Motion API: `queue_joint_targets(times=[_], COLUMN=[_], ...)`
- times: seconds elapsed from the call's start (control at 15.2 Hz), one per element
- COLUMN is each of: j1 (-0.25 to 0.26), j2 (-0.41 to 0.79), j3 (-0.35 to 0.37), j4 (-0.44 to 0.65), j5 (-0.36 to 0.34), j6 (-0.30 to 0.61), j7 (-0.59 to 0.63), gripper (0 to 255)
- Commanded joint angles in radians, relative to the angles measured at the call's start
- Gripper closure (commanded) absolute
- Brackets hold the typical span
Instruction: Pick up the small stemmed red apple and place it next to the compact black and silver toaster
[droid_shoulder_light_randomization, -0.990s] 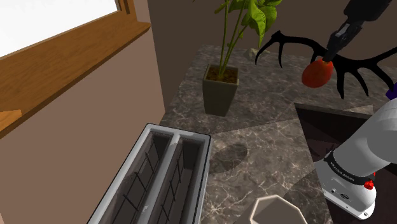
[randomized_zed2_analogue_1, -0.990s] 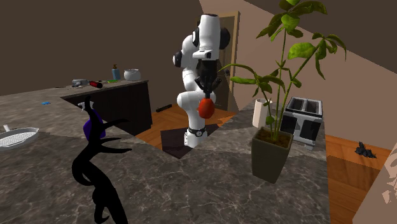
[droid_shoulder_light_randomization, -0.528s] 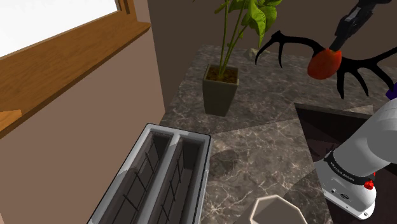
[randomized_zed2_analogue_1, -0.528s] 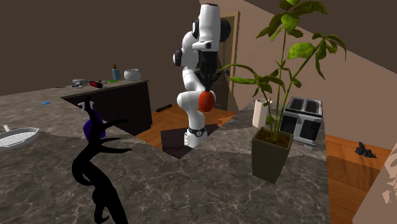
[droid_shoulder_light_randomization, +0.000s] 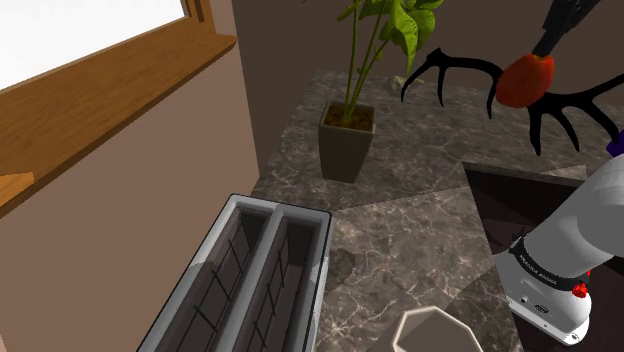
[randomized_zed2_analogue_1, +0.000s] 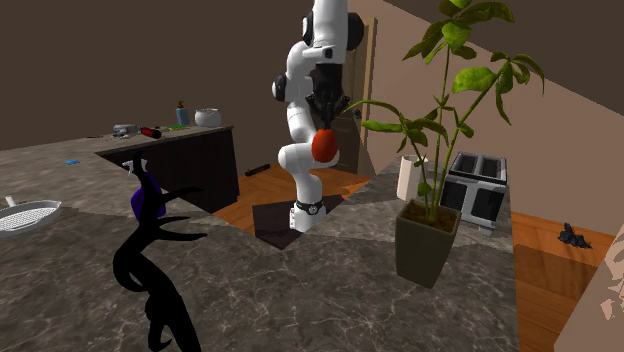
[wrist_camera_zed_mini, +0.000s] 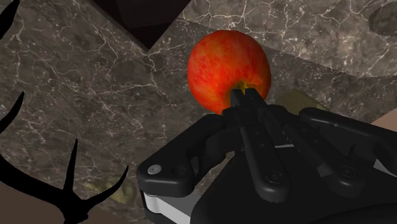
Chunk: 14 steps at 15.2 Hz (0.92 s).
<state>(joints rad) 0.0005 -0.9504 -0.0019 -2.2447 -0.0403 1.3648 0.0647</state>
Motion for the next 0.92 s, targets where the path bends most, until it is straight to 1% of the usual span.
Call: queue_joint_targets(times=[0.0,0.46,0.86], j1=[0.000,0.023,0.031], j2=[0.014,0.040,0.102], j3=[-0.001,0.169,0.315], j4=[0.028,0.056,0.119], j5=[-0.001,0.127,0.223], j6=[-0.015,-0.014,0.000], j7=[-0.002,0.162,0.303], gripper=[255,255,255])
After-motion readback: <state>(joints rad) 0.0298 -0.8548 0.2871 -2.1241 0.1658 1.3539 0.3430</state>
